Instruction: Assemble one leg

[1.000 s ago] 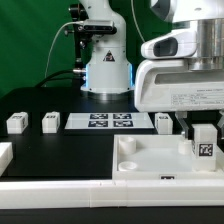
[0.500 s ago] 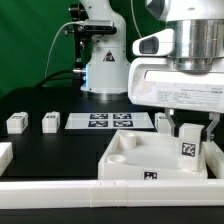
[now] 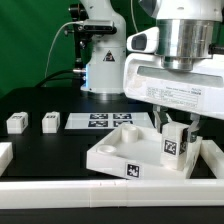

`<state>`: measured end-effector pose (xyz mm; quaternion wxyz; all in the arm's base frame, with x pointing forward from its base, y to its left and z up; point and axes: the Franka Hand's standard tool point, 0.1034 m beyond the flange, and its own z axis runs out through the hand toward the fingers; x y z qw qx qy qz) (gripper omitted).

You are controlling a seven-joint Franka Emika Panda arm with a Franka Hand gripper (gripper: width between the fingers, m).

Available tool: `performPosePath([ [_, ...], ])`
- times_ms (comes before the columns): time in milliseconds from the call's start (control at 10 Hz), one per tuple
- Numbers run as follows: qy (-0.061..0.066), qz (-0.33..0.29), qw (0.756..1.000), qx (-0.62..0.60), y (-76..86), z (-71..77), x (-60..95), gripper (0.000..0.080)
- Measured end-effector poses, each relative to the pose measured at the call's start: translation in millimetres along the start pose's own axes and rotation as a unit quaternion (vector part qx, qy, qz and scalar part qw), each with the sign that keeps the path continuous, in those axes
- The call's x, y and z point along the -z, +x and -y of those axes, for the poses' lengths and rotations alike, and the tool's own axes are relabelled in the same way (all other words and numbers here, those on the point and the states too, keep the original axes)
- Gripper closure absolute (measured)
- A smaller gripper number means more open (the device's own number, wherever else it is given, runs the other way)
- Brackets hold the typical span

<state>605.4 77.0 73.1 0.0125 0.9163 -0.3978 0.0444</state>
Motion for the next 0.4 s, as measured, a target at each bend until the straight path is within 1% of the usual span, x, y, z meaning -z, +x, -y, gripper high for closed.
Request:
performPosePath([
  [100, 0.0, 0.0, 1.0, 0.0, -0.1, 0.0, 0.0, 0.042],
  [200, 0.0, 0.0, 1.0, 0.0, -0.1, 0.1, 0.0, 0.0238],
  [300, 0.0, 0.0, 1.0, 0.0, -0.1, 0.1, -0.1, 0.0176],
  [400, 0.0, 0.0, 1.0, 0.0, -0.1, 0.0, -0.1, 0.0176],
])
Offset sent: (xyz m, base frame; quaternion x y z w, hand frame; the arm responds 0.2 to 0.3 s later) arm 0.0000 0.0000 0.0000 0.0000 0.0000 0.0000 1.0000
